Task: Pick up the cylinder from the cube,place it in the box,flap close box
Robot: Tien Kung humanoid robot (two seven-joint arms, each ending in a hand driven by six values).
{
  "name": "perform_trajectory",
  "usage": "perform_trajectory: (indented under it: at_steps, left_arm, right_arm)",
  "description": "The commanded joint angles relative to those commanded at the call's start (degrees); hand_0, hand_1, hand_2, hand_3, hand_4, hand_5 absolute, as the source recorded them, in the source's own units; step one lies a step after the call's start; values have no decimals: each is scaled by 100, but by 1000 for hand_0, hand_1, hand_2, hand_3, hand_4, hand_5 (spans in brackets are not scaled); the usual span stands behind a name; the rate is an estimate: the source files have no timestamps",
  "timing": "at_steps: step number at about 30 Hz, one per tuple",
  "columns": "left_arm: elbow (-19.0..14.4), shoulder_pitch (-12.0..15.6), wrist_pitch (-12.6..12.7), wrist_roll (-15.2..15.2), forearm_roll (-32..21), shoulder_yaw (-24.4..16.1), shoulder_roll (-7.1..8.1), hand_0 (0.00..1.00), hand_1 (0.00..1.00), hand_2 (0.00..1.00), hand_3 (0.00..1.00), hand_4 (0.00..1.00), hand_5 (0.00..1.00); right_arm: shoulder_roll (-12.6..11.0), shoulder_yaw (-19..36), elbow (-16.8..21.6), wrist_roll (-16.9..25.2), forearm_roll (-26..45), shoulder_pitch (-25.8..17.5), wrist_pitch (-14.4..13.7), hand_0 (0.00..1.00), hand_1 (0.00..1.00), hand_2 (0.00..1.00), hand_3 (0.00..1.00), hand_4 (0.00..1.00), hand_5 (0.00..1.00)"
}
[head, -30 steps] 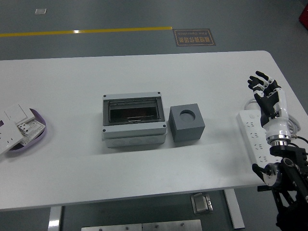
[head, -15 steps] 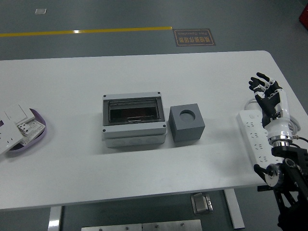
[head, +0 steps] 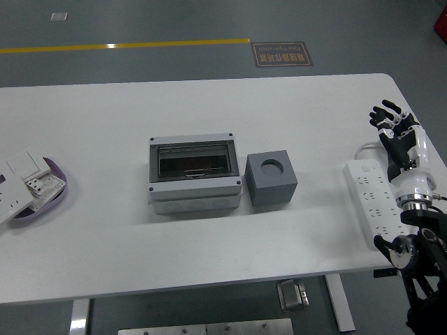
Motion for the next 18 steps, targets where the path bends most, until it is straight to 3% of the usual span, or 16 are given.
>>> perform_trajectory:
  at_steps: [18]
  left_arm:
    - [0, -94, 7, 10, 87, -52, -38, 603, 583, 557, 598, 669, 268]
  right_arm:
    - [10, 16, -9, 142, 71, -2, -45, 779, 677, 651, 671, 723, 252]
